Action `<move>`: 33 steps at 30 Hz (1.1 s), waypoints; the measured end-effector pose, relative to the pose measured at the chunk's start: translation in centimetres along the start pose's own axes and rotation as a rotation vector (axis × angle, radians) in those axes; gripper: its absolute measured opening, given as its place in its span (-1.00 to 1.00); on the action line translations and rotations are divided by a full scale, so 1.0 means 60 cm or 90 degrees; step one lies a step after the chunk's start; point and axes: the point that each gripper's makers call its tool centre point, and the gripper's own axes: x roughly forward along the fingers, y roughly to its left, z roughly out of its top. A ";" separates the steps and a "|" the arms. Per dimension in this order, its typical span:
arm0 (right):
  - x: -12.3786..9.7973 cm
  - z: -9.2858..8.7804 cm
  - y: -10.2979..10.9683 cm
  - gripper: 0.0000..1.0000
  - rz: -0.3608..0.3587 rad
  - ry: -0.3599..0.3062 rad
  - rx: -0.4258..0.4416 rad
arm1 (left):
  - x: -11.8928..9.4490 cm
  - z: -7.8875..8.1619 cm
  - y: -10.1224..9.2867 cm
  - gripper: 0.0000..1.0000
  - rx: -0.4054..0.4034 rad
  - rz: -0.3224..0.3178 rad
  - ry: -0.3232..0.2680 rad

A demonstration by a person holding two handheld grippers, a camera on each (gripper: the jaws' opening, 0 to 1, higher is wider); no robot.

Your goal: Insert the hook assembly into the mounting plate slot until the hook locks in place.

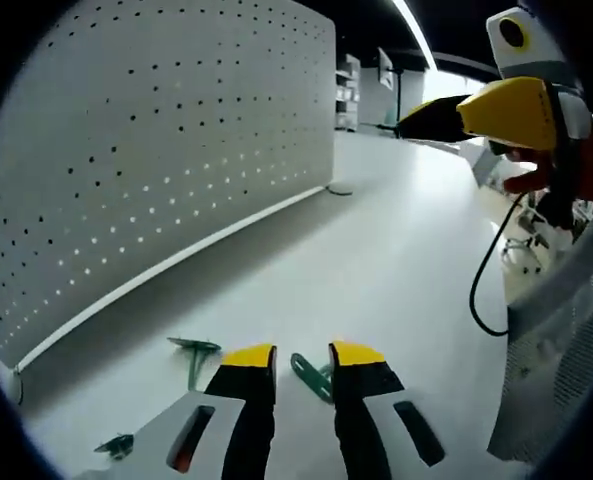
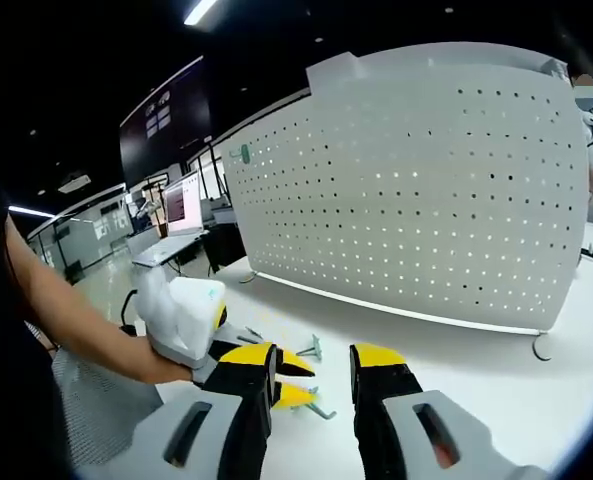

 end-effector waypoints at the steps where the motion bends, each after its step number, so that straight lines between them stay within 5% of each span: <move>1: 0.000 0.000 0.000 -0.43 0.000 0.001 0.000 | 0.001 -0.002 0.000 -0.57 0.003 0.000 0.002; 17: 0.003 -0.001 -0.001 -0.43 -0.001 0.001 0.003 | -0.004 -0.012 0.011 -0.88 0.032 0.008 0.018; 33: 0.003 -0.003 -0.003 -0.44 -0.003 0.003 0.004 | 0.005 -0.017 0.017 -0.91 0.081 0.030 0.039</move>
